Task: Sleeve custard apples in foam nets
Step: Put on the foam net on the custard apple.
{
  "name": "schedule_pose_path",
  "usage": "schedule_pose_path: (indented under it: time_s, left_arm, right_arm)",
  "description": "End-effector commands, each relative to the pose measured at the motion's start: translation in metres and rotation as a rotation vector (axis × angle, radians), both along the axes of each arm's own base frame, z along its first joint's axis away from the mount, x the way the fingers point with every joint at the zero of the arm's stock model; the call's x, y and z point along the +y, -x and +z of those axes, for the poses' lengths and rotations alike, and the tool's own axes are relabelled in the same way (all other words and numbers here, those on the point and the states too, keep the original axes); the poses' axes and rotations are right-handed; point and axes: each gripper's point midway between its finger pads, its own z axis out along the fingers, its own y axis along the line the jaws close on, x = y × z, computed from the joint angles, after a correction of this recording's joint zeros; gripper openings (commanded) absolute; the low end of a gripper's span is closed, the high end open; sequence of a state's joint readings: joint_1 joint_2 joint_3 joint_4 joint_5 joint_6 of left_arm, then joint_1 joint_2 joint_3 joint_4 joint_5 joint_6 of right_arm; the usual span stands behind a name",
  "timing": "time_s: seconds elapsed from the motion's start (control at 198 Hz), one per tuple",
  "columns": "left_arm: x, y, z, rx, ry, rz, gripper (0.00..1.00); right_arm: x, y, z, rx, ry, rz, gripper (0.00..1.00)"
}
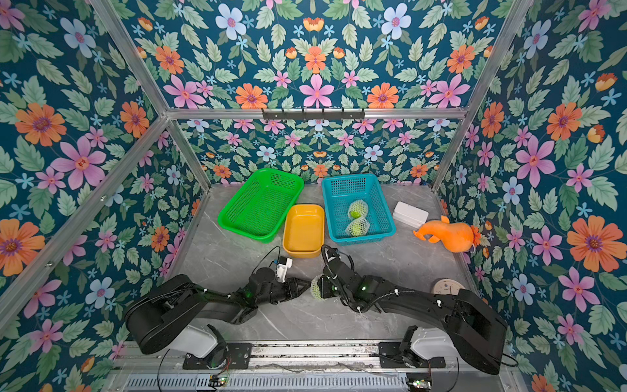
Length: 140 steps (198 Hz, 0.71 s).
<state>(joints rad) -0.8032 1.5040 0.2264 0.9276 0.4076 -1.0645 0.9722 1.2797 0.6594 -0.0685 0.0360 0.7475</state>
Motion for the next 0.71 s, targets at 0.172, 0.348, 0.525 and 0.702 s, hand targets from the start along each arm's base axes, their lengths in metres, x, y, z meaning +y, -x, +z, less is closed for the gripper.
schedule_pose_path:
  time_s: [0.172, 0.348, 0.525, 0.702]
  left_arm:
    - [0.001, 0.002, 0.007, -0.025, 0.010, -0.015, 0.31]
    - [-0.003, 0.001, 0.005, -0.023, 0.000, -0.028, 0.31]
    - [-0.008, -0.001, 0.005, -0.020, 0.001, -0.042, 0.31]
    - [-0.008, 0.001, 0.001, -0.006, -0.009, -0.046, 0.31]
  right_arm:
    - [-0.018, 0.008, 0.004, 0.016, 0.036, -0.025, 0.52]
    - [-0.022, 0.010, 0.018, 0.006, 0.020, -0.028, 0.62]
    - [-0.024, 0.015, 0.018, 0.030, 0.033, -0.020, 0.69]
    - [-0.028, 0.020, 0.026, 0.044, 0.027, -0.014, 0.75]
